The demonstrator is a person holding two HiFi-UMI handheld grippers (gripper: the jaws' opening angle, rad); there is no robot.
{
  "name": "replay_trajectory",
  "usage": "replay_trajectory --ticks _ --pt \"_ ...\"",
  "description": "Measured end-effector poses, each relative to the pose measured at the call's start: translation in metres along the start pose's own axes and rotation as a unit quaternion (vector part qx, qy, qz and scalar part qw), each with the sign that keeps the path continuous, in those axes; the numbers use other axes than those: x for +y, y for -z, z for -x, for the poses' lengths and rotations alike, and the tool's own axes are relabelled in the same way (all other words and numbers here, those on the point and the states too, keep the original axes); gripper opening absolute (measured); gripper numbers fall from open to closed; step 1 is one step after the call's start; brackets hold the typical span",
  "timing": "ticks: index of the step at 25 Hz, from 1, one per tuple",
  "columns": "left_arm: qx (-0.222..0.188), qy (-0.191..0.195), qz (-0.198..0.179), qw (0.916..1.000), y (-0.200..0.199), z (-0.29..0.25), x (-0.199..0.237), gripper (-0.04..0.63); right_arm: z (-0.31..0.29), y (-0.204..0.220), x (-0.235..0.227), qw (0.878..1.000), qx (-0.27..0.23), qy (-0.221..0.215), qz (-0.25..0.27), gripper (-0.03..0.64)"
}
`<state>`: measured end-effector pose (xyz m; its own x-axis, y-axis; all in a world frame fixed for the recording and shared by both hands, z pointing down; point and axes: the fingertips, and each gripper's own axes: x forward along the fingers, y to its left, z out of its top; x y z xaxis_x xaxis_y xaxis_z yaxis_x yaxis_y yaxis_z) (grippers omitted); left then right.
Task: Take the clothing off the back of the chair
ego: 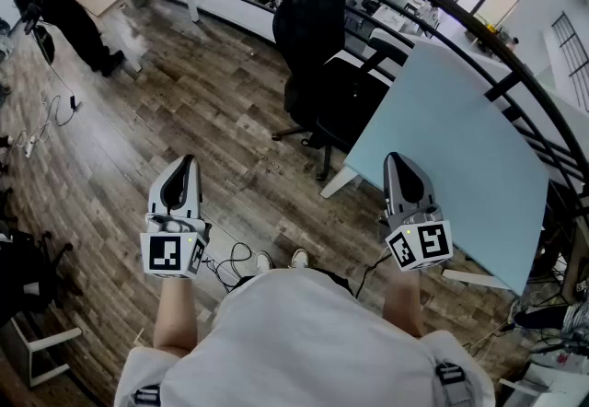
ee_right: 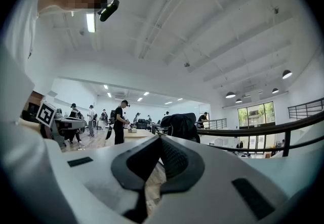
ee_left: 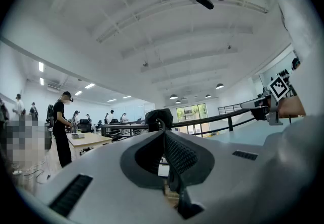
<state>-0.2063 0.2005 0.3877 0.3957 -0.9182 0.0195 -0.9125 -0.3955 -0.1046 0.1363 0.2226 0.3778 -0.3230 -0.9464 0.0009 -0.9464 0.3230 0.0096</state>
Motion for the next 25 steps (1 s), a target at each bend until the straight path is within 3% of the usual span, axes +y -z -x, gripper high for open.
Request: replay_trajectory --ticks 8,13,25 --pt "0.005 -0.004 -0.015 0.9999 -0.003 -0.006 -0.014 0.029 0.001 0.004 -0.015 1.000 -0.008 -0.005 -0.005 0.020" --pt "0.013 -0.016 -0.021 0.9996 -0.001 -0.008 -0.029 0.029 0.005 0.008 -0.034 0.997 -0.034 -0.031 -0.056 0.020" --pt "0.026 -0.037 -0.034 0.9984 0.004 -0.021 -0.032 0.029 -0.019 0.040 -0.051 0.995 -0.015 -0.057 -0.077 0.020"
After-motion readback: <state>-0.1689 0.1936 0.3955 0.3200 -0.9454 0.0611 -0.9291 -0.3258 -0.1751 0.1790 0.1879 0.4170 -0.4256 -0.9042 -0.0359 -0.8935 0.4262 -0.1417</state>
